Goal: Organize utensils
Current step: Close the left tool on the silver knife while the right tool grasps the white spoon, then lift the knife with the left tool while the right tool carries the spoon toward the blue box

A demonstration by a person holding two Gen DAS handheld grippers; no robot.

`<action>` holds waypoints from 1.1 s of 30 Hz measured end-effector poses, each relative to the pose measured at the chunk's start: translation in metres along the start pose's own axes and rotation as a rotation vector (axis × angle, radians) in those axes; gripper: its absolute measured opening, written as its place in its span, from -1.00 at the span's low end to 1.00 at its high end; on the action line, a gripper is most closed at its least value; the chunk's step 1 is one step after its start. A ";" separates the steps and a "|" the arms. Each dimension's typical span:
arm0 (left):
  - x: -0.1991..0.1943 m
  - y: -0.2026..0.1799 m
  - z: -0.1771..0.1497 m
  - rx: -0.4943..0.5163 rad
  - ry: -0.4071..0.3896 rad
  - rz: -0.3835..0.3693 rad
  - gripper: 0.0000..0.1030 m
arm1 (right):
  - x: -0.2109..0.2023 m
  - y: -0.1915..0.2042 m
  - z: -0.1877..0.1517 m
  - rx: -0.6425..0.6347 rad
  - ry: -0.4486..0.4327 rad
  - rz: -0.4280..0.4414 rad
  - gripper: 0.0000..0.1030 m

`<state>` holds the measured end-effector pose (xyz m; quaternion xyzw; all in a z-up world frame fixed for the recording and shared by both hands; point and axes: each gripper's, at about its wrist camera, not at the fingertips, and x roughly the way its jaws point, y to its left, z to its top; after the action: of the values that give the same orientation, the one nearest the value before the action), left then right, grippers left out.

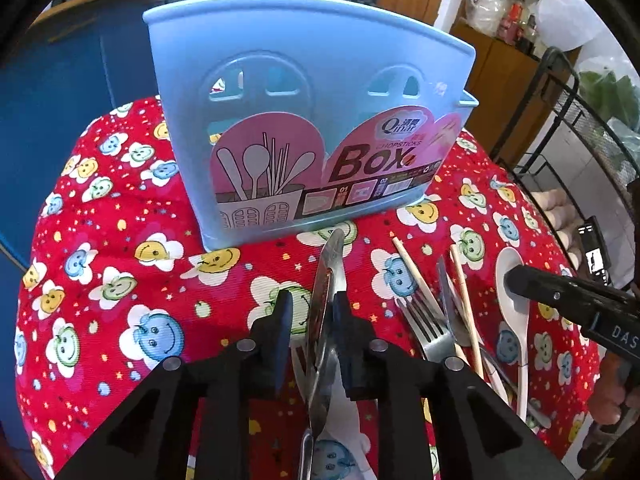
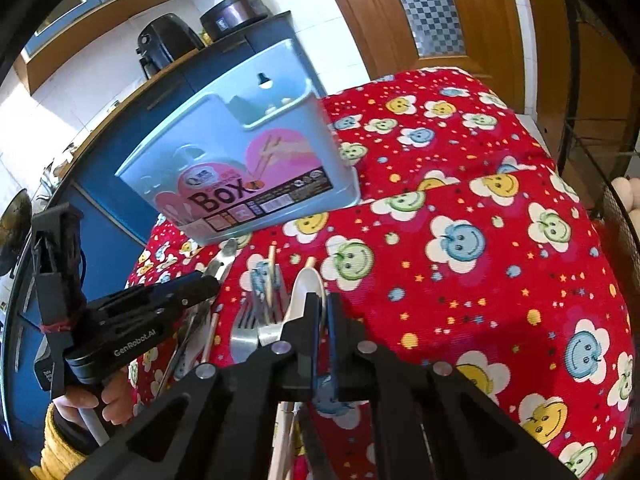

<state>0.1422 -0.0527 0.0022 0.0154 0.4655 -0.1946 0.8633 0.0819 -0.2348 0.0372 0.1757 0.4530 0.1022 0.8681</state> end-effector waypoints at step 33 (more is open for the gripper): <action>-0.120 0.013 -0.011 -0.114 -0.393 0.006 -0.97 | -0.067 0.033 0.006 -0.077 -0.215 0.023 -0.91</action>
<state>0.0789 -0.0001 0.0915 -0.0704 0.2984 -0.1644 0.9375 0.0480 -0.2278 0.1037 0.1573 0.3510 0.1101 0.9165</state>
